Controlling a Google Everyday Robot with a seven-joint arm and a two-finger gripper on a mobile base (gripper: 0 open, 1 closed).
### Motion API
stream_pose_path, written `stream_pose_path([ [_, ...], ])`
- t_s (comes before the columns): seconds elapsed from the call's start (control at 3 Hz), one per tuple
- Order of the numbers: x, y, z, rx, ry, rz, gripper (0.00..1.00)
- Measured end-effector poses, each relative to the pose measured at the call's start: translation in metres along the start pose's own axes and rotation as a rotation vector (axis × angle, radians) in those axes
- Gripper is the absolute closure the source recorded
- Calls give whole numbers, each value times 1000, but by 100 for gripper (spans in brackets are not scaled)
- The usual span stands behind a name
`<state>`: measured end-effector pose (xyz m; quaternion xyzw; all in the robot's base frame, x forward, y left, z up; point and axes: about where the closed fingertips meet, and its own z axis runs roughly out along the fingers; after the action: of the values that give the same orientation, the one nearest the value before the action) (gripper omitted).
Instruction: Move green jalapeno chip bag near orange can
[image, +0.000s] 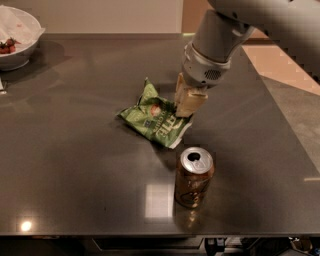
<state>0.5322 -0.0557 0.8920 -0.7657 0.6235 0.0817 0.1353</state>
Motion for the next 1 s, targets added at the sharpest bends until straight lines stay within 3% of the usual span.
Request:
stream_pose_path([
  [0.67,13,36,-15,-34,-48,-12,100],
  [1.0,19,52,-16,-50,-65,6,81],
])
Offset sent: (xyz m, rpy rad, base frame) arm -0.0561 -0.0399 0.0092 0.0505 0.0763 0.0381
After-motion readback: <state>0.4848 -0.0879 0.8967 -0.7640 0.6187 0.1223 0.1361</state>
